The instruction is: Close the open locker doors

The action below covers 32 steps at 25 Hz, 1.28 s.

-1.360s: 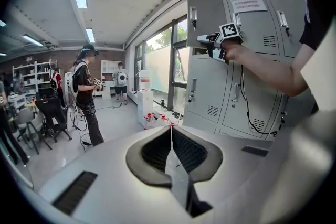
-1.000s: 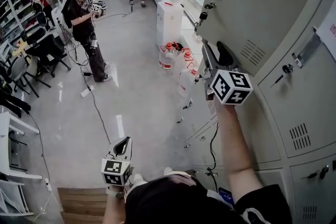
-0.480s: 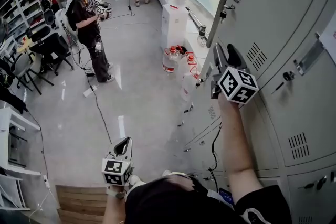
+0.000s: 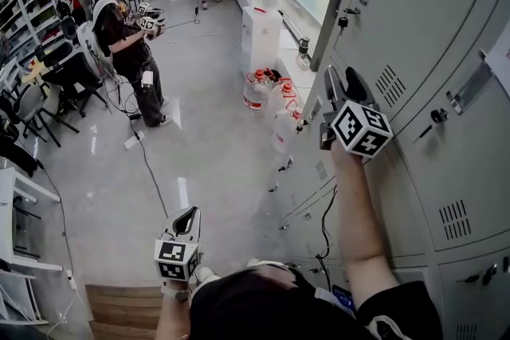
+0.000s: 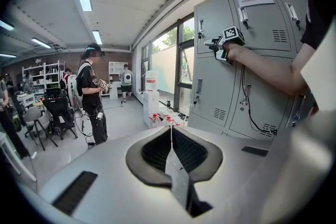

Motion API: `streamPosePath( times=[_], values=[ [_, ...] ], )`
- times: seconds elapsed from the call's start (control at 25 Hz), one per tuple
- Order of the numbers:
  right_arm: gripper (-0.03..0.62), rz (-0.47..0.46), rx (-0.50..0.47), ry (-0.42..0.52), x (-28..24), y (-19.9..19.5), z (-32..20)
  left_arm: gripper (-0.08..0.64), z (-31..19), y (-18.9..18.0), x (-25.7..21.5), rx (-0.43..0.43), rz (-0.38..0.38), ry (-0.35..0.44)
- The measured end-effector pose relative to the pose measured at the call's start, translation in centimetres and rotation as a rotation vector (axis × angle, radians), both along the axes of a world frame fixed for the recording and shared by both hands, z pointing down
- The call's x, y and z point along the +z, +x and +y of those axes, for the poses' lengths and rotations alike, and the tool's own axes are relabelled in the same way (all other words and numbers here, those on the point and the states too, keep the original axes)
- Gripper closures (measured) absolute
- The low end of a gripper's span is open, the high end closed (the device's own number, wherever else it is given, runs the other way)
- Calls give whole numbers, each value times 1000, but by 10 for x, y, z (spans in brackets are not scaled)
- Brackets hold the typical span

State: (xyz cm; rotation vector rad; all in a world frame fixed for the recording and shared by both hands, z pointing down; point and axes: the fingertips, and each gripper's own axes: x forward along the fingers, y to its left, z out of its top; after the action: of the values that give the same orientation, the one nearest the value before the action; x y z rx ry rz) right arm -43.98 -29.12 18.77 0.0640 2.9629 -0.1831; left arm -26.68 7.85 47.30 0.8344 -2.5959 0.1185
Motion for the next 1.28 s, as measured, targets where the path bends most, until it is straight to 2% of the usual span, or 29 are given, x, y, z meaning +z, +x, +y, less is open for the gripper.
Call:
streamPosePath(
  times=[0.16, 0.4, 0.6, 1.0, 1.28],
  values=[
    [364, 16, -36, -25, 10, 0, 14, 538, 5, -5, 0, 6, 2, 11],
    [368, 63, -94, -4, 37, 4, 54, 538, 15, -12, 0, 31, -2, 32],
    [416, 125, -131, 26, 69, 18, 93, 538, 26, -18, 0, 64, 0, 37],
    [529, 227, -182, 36, 134, 71, 158, 538, 41, -23, 2, 140, -2, 65],
    [538, 339, -201, 84, 194, 119, 199, 538, 38, -15, 6, 222, -3, 72]
  ],
)
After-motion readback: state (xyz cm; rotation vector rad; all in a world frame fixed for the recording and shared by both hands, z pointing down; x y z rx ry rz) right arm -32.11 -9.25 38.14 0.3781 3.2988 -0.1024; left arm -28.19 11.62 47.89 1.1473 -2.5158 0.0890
